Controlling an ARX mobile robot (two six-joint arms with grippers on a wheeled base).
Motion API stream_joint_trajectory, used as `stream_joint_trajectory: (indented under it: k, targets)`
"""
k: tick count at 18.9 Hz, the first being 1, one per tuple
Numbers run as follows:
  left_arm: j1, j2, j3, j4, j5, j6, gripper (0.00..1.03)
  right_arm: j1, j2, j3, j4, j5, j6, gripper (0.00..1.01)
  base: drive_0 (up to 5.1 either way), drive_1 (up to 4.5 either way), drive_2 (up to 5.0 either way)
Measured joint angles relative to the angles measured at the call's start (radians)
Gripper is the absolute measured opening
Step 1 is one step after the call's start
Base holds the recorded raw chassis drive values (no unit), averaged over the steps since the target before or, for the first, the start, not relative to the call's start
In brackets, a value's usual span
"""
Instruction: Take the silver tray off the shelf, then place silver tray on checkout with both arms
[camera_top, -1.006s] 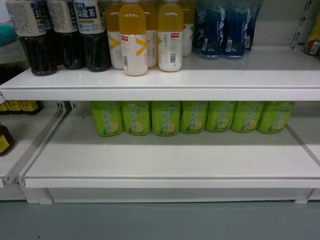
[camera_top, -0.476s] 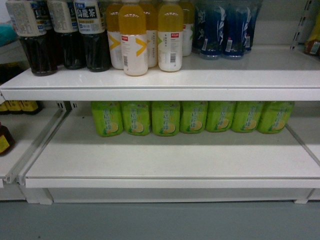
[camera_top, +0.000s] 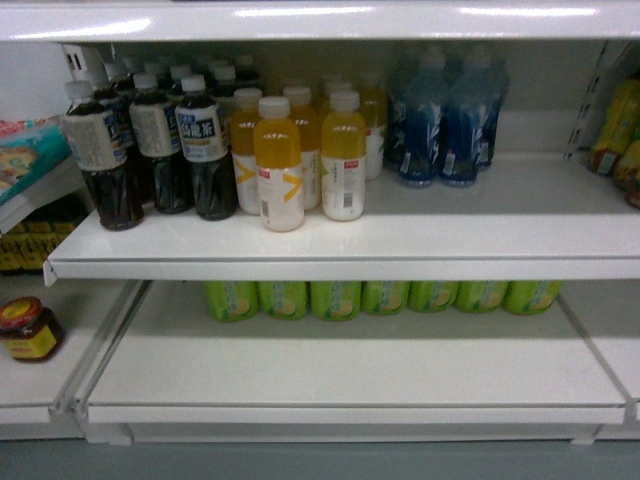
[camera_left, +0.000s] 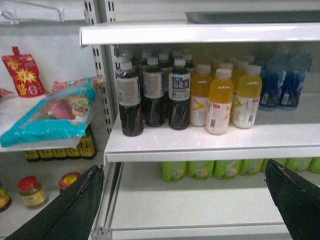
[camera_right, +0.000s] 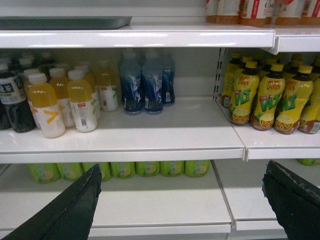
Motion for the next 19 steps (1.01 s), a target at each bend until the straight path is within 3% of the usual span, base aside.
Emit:
stream_joint_trajectory:
  k: [19]
  targets:
    - [0.000,0.000,0.000,0.000,-0.002,0.000,0.98,0.000,0.000,0.000,0.000,-0.001,-0.001,0.98,0.0,0.00,0.0]
